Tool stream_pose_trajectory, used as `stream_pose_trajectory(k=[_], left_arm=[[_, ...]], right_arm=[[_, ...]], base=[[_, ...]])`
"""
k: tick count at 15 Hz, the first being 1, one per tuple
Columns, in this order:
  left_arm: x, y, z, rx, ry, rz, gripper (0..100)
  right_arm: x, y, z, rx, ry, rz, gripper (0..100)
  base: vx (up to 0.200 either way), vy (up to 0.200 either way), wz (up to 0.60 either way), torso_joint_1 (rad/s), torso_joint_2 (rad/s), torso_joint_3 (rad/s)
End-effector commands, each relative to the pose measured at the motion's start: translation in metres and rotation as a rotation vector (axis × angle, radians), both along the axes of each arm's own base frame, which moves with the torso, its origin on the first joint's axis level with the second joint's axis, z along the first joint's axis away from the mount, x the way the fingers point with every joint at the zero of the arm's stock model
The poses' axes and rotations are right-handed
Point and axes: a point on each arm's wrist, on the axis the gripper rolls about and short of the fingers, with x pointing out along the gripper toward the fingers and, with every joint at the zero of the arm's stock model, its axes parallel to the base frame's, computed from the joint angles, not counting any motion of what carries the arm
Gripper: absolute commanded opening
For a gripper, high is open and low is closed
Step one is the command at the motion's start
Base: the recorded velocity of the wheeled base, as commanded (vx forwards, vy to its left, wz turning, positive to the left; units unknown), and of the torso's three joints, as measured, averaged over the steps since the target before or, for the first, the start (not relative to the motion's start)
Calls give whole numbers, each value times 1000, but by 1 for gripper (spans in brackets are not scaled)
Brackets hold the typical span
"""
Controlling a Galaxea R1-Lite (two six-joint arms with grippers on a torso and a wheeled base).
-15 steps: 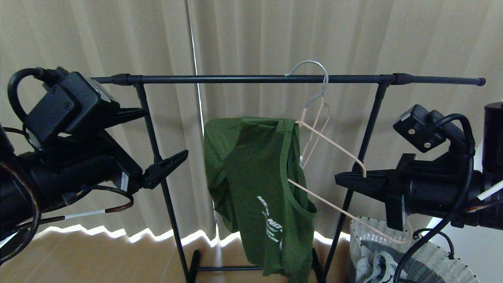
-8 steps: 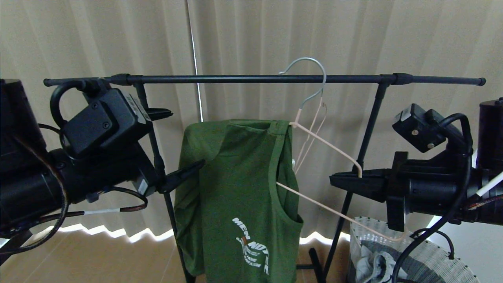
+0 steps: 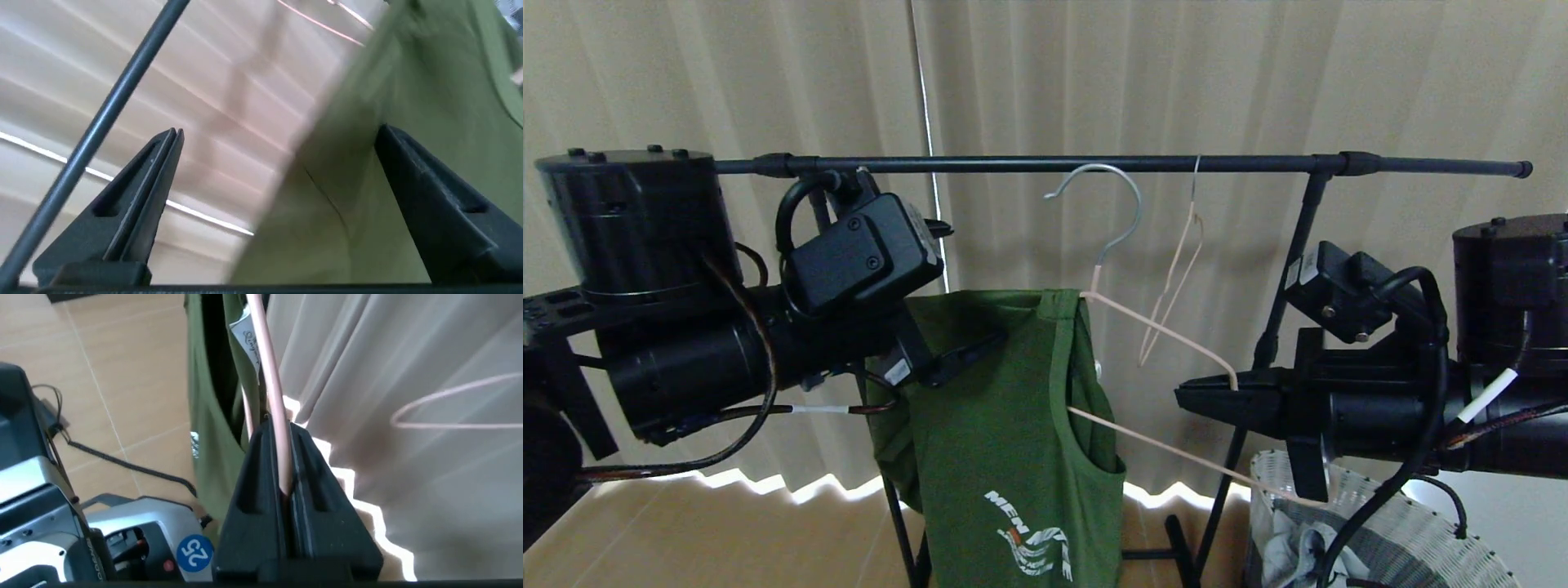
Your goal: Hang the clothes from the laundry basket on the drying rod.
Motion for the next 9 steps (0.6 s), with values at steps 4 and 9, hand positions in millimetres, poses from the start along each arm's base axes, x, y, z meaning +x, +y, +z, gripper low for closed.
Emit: stream_pose_trajectory(k=[4, 9], left_arm=[[13, -6, -12, 22, 38, 0, 100], [16, -10, -20, 34, 61, -12, 0]], right_arm=[[-2, 2, -5, -10, 9, 33, 0], [-4, 1, -5, -20, -10, 73, 0]], base=[[0, 0, 0, 0, 0, 0], [0, 0, 0, 0, 0, 0]])
